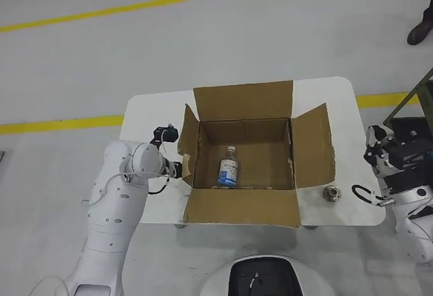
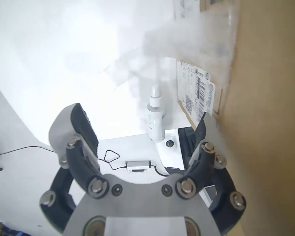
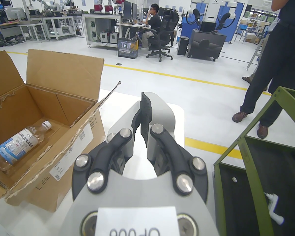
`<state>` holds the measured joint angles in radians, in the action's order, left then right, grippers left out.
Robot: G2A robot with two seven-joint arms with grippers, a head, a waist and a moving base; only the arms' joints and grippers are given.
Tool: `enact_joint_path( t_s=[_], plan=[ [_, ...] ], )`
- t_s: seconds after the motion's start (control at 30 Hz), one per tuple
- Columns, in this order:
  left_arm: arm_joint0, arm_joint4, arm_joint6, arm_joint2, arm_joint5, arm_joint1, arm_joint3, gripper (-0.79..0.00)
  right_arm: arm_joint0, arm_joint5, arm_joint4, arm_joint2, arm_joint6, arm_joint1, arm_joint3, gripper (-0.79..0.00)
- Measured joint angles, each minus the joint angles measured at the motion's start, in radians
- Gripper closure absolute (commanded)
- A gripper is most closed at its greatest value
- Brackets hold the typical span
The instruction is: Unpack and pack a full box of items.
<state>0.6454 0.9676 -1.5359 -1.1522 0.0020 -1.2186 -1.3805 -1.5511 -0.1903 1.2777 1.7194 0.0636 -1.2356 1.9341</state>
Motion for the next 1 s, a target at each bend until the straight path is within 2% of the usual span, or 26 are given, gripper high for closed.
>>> enact_joint_path(
  t_s=[0.1,0.2,0.77,1.0],
  plan=[
    [-0.003,0.000,0.000,0.057,-0.007,-0.001,0.018,-0.785,0.000,0.000,0.000,0.000,0.000,0.000,0.000,0.000],
    [-0.007,-0.036,0.000,0.074,0.000,0.000,0.036,-0.785,0.000,0.000,0.000,0.000,0.000,0.000,0.000,0.000],
    [0.002,-0.032,0.013,0.071,-0.005,0.001,0.033,-0.785,0.000,0.000,0.000,0.000,0.000,0.000,0.000,0.000],
    [0.041,0.044,-0.001,0.011,-0.054,0.030,-0.005,-0.785,0.001,0.001,-0.002,0.000,0.004,0.000,0.004,0.000]
  ],
)
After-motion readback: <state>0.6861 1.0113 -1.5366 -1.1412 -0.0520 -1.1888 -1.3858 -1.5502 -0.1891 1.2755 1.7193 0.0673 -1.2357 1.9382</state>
